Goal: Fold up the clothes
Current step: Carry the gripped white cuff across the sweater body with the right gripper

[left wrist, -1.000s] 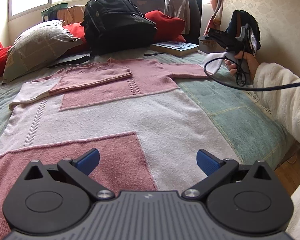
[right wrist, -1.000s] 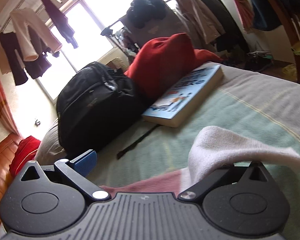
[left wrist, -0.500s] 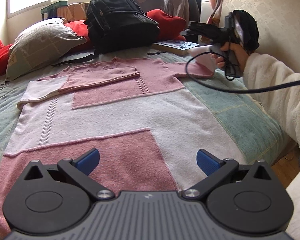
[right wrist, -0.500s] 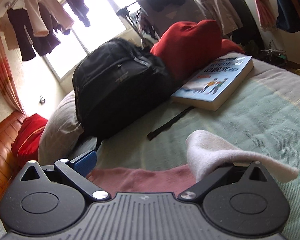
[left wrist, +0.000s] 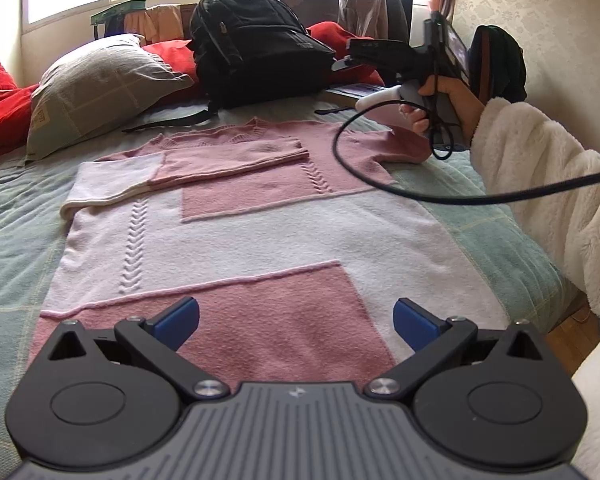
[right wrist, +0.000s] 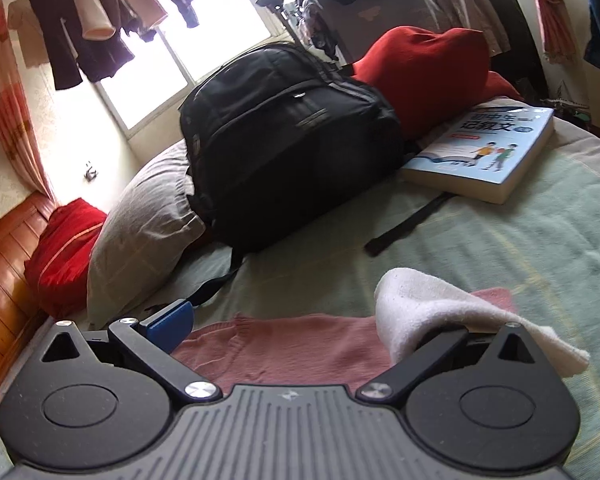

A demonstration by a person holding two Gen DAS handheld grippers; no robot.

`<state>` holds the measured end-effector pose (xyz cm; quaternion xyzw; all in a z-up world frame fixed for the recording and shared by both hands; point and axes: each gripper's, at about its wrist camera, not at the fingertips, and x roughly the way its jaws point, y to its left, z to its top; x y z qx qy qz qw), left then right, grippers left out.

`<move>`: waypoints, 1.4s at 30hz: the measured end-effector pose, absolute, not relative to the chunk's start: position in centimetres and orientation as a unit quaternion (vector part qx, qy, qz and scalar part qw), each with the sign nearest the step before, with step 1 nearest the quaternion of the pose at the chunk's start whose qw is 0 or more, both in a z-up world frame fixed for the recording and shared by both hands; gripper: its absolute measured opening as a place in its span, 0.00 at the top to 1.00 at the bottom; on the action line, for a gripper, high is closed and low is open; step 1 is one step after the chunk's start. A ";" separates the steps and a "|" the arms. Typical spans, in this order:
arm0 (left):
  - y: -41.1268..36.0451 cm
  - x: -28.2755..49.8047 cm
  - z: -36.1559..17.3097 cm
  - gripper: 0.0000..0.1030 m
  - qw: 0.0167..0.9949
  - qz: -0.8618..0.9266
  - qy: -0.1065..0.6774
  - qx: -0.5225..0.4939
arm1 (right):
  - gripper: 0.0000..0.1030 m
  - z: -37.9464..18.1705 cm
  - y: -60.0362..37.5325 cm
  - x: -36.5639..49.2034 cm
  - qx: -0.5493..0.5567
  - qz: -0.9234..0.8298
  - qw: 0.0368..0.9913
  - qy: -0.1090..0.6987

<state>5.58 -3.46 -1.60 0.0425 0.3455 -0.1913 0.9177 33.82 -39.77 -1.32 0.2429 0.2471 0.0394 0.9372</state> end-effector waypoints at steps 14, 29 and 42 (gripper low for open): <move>-2.5 5.8 -2.0 0.01 0.913 -0.187 0.361 0.040 | 0.00 -0.9 -30.1 36.6 0.189 0.096 0.941 0.266; -2.3 5.8 -2.2 0.01 0.910 -0.179 0.372 0.041 | 0.00 -0.6 -24.7 37.8 0.179 0.147 0.936 0.266; -2.2 5.8 -2.2 0.01 0.909 -0.180 0.374 0.040 | 0.00 -0.4 -22.4 38.3 0.175 0.171 0.931 0.272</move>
